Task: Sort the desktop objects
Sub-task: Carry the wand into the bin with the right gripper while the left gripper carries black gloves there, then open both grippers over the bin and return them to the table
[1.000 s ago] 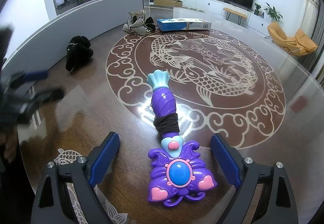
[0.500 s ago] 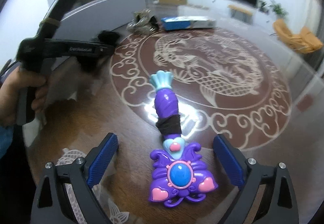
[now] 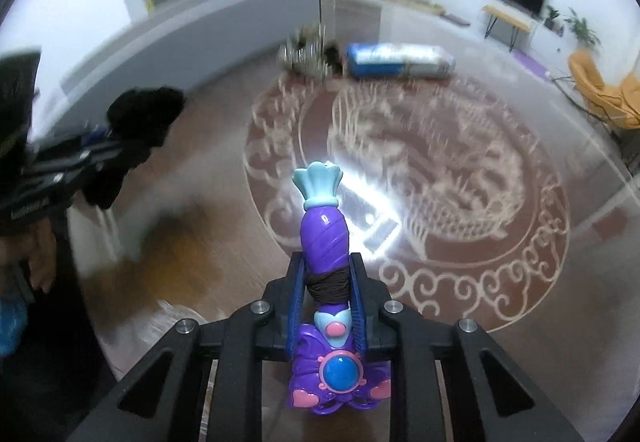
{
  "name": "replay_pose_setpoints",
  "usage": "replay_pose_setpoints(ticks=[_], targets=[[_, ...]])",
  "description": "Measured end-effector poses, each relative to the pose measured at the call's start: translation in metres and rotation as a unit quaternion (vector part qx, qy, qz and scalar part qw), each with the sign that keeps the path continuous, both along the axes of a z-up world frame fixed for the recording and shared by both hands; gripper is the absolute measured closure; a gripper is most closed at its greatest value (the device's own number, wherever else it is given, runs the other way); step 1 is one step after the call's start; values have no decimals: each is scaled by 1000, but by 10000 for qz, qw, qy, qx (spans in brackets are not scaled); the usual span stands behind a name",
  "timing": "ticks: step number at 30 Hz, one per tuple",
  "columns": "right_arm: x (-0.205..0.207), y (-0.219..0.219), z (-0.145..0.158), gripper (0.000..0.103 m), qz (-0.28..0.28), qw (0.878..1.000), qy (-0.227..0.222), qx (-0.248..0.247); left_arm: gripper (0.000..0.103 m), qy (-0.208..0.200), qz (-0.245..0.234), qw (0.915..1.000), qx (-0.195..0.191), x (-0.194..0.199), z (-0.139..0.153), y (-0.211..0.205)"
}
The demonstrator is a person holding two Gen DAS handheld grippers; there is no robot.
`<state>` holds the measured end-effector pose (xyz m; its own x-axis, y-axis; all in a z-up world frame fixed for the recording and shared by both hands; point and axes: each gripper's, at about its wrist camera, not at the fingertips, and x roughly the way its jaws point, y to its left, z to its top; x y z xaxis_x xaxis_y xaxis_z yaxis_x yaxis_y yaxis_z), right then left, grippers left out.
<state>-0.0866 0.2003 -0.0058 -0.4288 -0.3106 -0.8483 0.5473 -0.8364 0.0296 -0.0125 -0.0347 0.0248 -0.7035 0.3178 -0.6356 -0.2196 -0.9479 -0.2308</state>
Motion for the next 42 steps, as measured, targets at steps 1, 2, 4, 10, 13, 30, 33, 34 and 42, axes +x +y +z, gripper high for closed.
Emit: replay_pose_setpoints(ticks=[1,2,4,10,13,30,33,34,42], targets=[[2,-2,12,81,-16,9999,131,-109,71,71,63,9999,67,4,8,-5],[3,-5,23,81,-10,9996,232,-185,71,155,131,9997,145,8,19,-12],[1,-18,50,81,59,9981,455,-400,71,308,294,9988,228,14,41,-30],[-25,-105,121,81,543,9887,846,-1112,71,441,1219,9913,214,12,81,-121],[-39,-161,142,81,801,9800,865,-1605,71,225,1796,9834,79,2,80,-172],[-99,-359,33,39,655,9896,-284,-1248,11,-1154,3004,9459,-404,-32,13,-238],[-92,-335,44,34,547,9878,-30,-1459,11,-874,3130,9450,-364,-28,16,-238],[-86,-325,50,27,509,9869,109,-1526,11,-811,3144,9453,-313,-28,17,-239],[-40,-190,59,11,88,9846,977,-1448,11,149,3129,9496,-125,10,37,-213]])
